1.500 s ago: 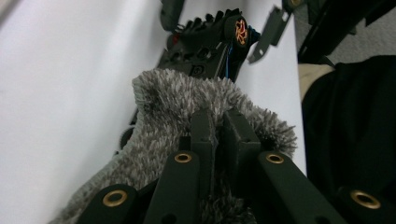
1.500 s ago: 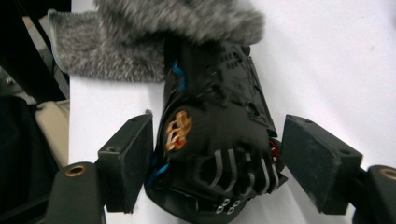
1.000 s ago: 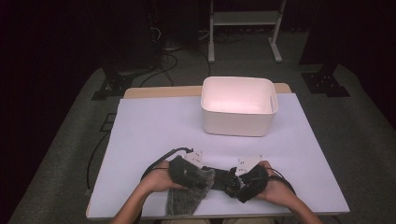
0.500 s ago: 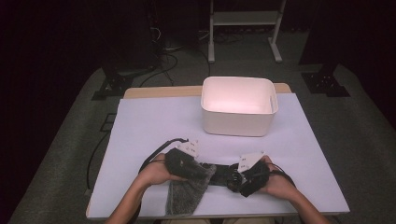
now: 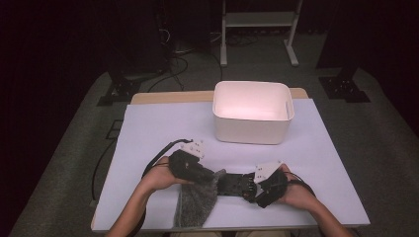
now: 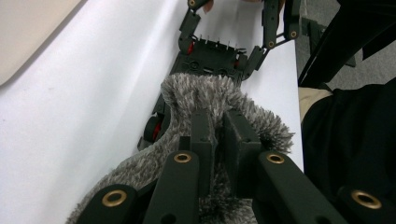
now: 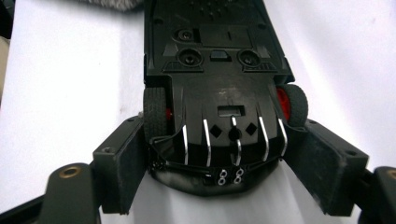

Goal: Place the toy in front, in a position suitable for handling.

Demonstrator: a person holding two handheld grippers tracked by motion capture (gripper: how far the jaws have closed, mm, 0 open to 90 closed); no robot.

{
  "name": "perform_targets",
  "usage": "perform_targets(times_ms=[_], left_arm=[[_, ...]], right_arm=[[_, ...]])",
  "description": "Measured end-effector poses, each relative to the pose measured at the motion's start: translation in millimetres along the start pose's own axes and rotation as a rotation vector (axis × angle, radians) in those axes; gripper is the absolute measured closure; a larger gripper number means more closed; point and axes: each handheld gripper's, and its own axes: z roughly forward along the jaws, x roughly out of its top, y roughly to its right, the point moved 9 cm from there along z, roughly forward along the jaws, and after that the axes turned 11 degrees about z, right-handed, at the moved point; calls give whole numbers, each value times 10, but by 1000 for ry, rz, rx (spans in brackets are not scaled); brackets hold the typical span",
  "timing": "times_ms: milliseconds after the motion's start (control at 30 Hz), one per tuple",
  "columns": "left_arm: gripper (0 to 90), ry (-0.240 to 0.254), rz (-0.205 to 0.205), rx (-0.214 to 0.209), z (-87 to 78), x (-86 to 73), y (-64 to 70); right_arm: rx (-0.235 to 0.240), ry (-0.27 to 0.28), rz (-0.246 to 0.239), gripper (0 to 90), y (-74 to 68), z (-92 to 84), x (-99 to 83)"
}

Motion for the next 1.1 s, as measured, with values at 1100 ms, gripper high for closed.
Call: perform_targets(times_ms=[1100], left_arm=[[818,-67,-50,-52,306,-271,-22]], right_arm=[[30,40,28,228,19,60,19]])
